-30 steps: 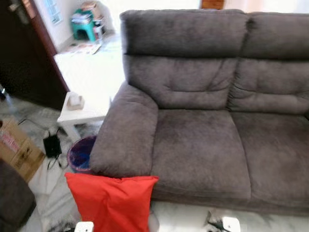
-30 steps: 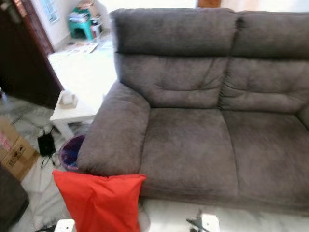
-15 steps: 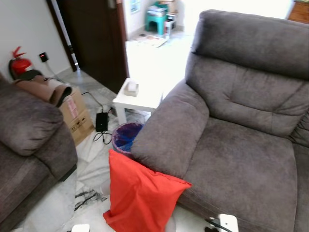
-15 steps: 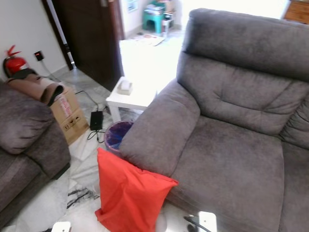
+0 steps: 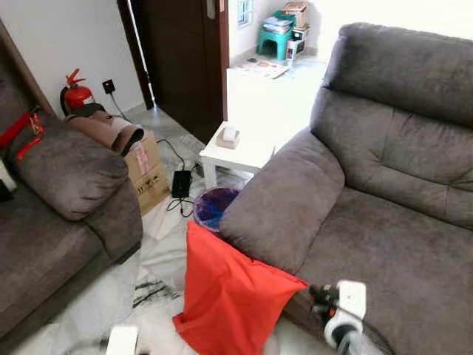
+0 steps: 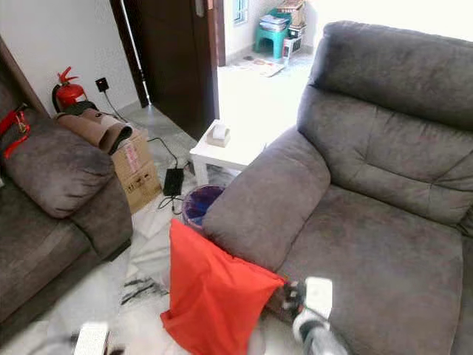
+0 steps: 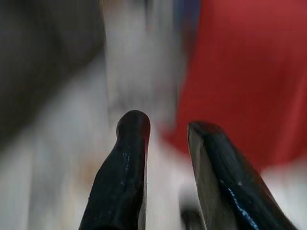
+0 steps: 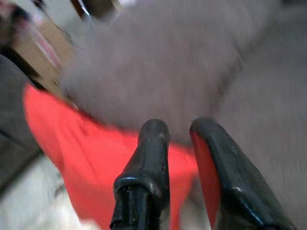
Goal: Move the pillow to the sofa from floor
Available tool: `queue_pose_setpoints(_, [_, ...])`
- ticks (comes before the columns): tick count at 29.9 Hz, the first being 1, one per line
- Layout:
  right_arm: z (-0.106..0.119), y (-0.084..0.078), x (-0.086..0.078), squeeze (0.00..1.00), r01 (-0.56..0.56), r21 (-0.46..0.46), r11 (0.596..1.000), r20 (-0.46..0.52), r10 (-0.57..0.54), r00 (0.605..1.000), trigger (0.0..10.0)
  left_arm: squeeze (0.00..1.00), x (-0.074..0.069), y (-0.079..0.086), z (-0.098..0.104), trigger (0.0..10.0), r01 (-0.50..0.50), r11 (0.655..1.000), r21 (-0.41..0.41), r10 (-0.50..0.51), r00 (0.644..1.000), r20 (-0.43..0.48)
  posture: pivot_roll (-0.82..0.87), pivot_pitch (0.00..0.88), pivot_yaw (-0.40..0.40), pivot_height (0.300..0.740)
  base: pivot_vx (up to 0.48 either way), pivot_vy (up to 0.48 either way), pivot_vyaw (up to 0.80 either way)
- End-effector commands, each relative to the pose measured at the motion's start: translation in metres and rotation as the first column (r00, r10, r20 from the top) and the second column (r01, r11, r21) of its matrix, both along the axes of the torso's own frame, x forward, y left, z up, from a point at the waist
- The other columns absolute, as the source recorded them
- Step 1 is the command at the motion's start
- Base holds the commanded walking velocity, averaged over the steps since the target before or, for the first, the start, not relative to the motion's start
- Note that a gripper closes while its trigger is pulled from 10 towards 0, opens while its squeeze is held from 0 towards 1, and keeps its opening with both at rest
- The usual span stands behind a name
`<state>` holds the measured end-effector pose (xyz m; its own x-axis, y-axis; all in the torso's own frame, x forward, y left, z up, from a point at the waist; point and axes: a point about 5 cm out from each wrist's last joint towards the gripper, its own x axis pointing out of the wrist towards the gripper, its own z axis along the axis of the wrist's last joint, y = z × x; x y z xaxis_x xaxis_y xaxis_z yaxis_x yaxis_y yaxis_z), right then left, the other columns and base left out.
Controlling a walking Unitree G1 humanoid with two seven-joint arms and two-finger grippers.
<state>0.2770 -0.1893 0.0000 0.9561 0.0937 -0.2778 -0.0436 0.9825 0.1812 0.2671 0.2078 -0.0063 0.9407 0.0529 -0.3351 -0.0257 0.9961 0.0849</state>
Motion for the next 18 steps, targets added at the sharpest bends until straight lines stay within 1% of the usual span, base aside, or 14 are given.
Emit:
queue_pose_setpoints(1, [0.004,0.005,0.000,0.00,-0.034,-0.005,0.999,0.052,0.034,0.998,10.0,0.00,0.008,0.005,0.020,10.0,0.029,0.998,0.061,-0.037,0.991,0.130,-0.05,0.070,0.056,0.740,0.000,0.000,0.00])
queue_pose_setpoints(2, [0.004,0.005,0.000,0.00,-0.034,-0.005,0.999,0.052,0.034,0.998,10.0,0.00,0.008,0.005,0.020,10.0,0.029,0.998,0.061,-0.037,0.991,0.130,-0.05,0.070,0.056,0.740,0.000,0.000,0.00])
queue_pose_setpoints(4, [0.009,0.005,-0.002,0.00,-0.032,0.018,0.999,0.110,0.029,0.994,10.0,0.00,0.007,0.002,0.041,10.0,0.055,0.995,0.083,-0.075,0.959,0.273,-0.04,0.064,0.059,0.740,0.000,0.000,0.00])
queue_pose_setpoints(5, [0.009,0.005,-0.003,0.00,-0.028,0.023,0.999,0.116,0.025,0.993,10.0,0.00,0.006,0.001,0.043,10.0,0.061,0.994,0.085,-0.083,0.954,0.288,-0.04,0.064,0.059,0.740,0.000,0.000,0.00])
queue_pose_setpoints(8, [0.010,0.006,-0.004,0.00,-0.020,0.036,0.999,0.136,0.015,0.991,10.0,0.00,0.001,-0.004,0.042,10.0,0.105,0.991,0.086,-0.126,0.949,0.288,-0.04,0.060,0.067,0.740,0.000,0.000,0.00])
queue_pose_setpoints(10, [0.009,0.004,-0.006,0.00,0.045,0.063,0.997,0.141,-0.054,0.989,10.0,0.00,-0.007,-0.004,0.036,10.0,0.082,0.995,0.058,-0.095,0.958,0.272,-0.05,0.055,0.071,0.740,0.000,0.000,0.00])
queue_pose_setpoints(12, [0.010,0.005,-0.006,0.00,0.051,0.065,0.997,0.148,-0.060,0.987,10.0,0.00,-0.009,-0.003,0.036,10.0,0.065,0.997,0.050,-0.076,0.958,0.276,-0.05,0.058,0.068,0.740,0.000,0.000,0.00])
queue_pose_setpoints(15, [0.012,0.006,-0.004,0.00,0.052,0.066,0.996,0.148,-0.061,0.987,10.0,0.00,-0.009,-0.004,0.040,10.0,0.059,0.997,0.042,-0.069,0.957,0.281,-0.04,0.075,0.061,0.740,0.000,0.000,0.00])
queue_pose_setpoints(17, [0.015,0.007,0.001,0.00,0.049,0.070,0.996,0.138,-0.058,0.989,10.0,0.00,-0.002,-0.001,0.049,10.0,0.033,0.999,0.028,-0.040,0.950,0.310,-0.04,0.092,0.059,0.740,0.000,0.000,0.00])
queue_pose_setpoints(18, [0.015,0.007,0.001,0.00,0.049,0.070,0.996,0.138,-0.058,0.989,10.0,0.00,-0.002,-0.001,0.049,10.0,0.033,0.999,0.028,-0.040,0.950,0.310,-0.04,0.092,0.059,0.740,0.000,0.000,0.00])
